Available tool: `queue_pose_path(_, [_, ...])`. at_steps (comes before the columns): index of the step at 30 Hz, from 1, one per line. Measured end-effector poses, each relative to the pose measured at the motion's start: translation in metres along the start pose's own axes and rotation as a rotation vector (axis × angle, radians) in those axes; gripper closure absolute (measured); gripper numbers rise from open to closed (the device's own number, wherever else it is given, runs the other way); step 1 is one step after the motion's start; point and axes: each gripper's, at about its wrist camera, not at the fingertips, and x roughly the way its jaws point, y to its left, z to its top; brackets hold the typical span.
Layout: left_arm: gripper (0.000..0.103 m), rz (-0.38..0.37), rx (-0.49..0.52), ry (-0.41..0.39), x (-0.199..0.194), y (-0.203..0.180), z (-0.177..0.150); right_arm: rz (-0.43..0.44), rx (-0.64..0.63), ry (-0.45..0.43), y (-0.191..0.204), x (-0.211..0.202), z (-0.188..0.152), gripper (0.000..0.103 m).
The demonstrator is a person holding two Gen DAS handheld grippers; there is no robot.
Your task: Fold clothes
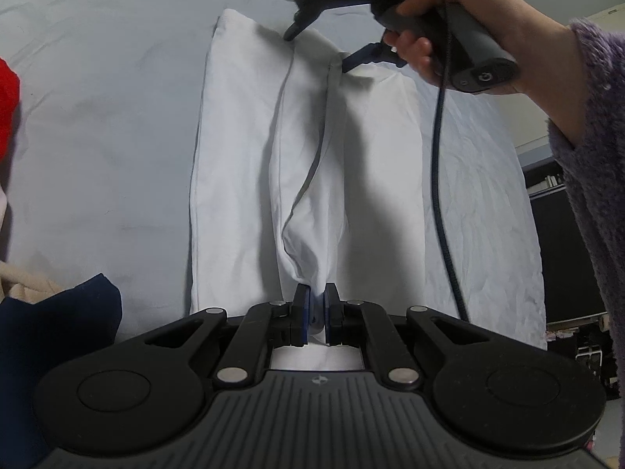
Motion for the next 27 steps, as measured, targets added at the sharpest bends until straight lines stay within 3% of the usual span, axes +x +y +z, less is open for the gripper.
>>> queue_pose_path(1, [0.097,-0.003,0.0,-0.002,-0.001,0.001,-0.001,-0.005,0.001,-0.005,-0.002,0.0,-0.001,0.044])
queue_pose_path(5, [0.097,-0.005,-0.004,-0.003,-0.006,0.004,-0.007,0.031,0.019,-0.001,-0.019,-0.007,0.0,0.055])
queue_pose_path(9, [0.097,0.0,-0.005,-0.003,-0.004,0.004,-0.006,0.069,0.042,0.0,-0.038,-0.014,0.002,0.077])
queue_pose_path(11, [0.097,0.002,-0.002,-0.004,-0.005,0.002,-0.007,0.085,0.057,-0.002,-0.043,-0.016,0.0,0.081])
queue_pose_path(15, [0.097,0.01,-0.011,-0.009,-0.005,0.001,-0.008,0.089,0.038,-0.043,-0.048,-0.023,-0.003,0.101])
queue_pose_path(21, [0.097,0.038,-0.021,-0.014,-0.007,0.0,-0.01,0.123,0.029,-0.093,-0.052,-0.03,-0.013,0.102])
queue_pose_path(27, [0.097,0.054,-0.011,-0.017,-0.018,-0.008,-0.018,0.168,-0.001,-0.144,-0.047,-0.065,-0.025,0.102])
